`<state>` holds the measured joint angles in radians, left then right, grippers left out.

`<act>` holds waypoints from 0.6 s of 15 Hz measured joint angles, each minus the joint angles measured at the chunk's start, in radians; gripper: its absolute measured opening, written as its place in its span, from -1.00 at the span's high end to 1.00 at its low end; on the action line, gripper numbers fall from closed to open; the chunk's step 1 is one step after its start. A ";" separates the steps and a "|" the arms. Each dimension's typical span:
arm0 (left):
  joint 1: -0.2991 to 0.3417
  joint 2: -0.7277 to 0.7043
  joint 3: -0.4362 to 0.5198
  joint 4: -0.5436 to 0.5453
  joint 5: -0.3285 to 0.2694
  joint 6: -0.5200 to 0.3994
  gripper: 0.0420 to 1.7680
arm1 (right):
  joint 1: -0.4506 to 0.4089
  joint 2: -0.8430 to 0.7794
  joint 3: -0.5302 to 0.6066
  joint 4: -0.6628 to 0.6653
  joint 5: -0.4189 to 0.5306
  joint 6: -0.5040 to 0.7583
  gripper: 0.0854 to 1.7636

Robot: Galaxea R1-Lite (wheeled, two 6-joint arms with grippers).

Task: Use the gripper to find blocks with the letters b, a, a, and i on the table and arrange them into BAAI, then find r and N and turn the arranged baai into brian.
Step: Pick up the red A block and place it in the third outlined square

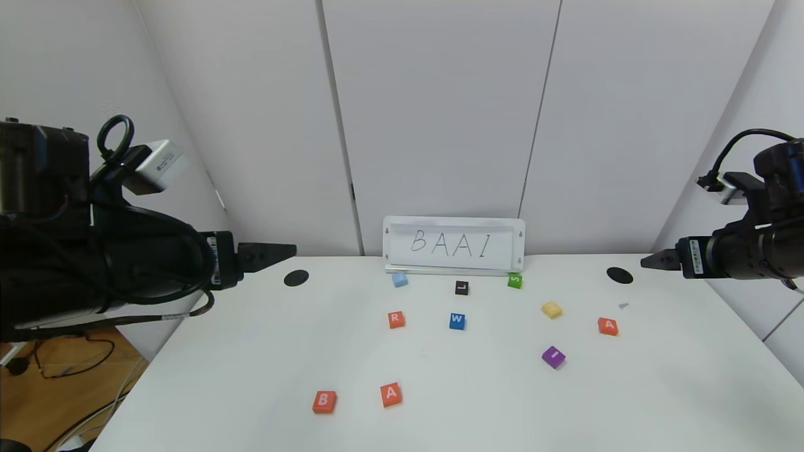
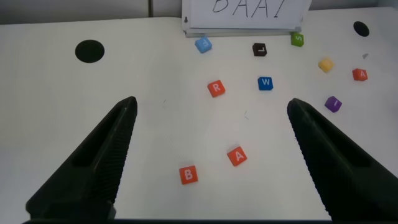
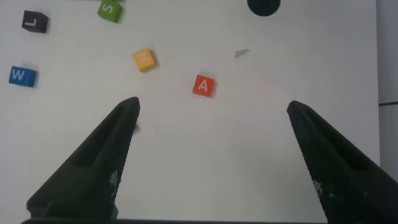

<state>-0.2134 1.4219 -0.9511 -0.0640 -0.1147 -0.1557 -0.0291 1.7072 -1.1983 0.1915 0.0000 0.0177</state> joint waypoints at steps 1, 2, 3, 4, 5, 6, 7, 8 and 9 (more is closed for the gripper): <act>0.020 0.003 0.001 -0.011 -0.013 0.002 -0.94 | 0.000 0.003 0.000 0.000 0.000 0.000 -0.94; 0.040 0.008 0.000 -0.032 -0.024 0.007 -0.94 | -0.001 0.005 0.000 0.000 0.000 0.001 -0.94; 0.060 0.014 0.000 -0.055 -0.042 0.011 -0.94 | -0.001 0.006 0.000 0.000 -0.002 0.001 -0.94; 0.076 0.022 0.000 -0.066 -0.063 0.013 -0.94 | -0.002 0.006 0.000 0.000 -0.002 0.001 -0.94; 0.087 0.028 0.000 -0.069 -0.070 0.015 -0.94 | -0.003 0.007 0.000 0.000 -0.002 0.005 -0.94; 0.092 0.034 0.000 -0.069 -0.072 0.015 -0.94 | -0.003 0.007 0.001 0.001 -0.003 0.017 -0.94; 0.094 0.039 0.002 -0.069 -0.072 0.019 -0.94 | -0.003 0.008 0.002 0.001 -0.004 0.024 -0.94; 0.094 0.042 0.005 -0.068 -0.073 0.023 -0.94 | -0.003 0.012 0.003 0.001 -0.016 0.025 -0.94; 0.095 0.044 0.006 -0.068 -0.073 0.026 -0.94 | -0.003 0.018 0.004 0.001 -0.040 0.025 -0.94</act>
<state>-0.1187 1.4664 -0.9449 -0.1321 -0.1877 -0.1294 -0.0317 1.7255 -1.1940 0.1926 -0.0396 0.0430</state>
